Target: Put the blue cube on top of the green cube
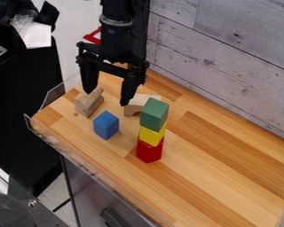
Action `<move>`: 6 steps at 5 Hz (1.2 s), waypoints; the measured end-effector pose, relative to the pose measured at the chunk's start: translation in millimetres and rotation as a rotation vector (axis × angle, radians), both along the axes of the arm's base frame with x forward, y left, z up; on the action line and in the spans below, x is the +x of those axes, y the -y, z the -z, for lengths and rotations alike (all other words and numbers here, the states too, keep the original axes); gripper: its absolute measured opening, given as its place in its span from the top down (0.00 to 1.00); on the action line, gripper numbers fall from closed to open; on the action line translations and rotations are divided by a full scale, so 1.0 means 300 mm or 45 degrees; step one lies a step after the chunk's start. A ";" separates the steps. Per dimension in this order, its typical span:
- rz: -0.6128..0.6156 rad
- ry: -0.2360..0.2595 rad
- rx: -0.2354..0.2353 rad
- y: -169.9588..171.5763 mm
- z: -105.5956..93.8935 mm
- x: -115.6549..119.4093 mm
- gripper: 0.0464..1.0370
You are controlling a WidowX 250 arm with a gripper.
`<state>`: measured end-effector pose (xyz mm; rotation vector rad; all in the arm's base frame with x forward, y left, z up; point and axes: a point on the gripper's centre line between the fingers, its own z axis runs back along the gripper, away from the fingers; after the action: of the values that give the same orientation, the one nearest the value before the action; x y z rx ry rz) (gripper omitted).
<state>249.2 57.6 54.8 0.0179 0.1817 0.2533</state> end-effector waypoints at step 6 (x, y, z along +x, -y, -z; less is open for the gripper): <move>-0.029 0.013 -0.092 -0.122 0.087 -0.059 0.04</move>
<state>231.4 94.3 28.8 -0.0573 0.1806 0.2693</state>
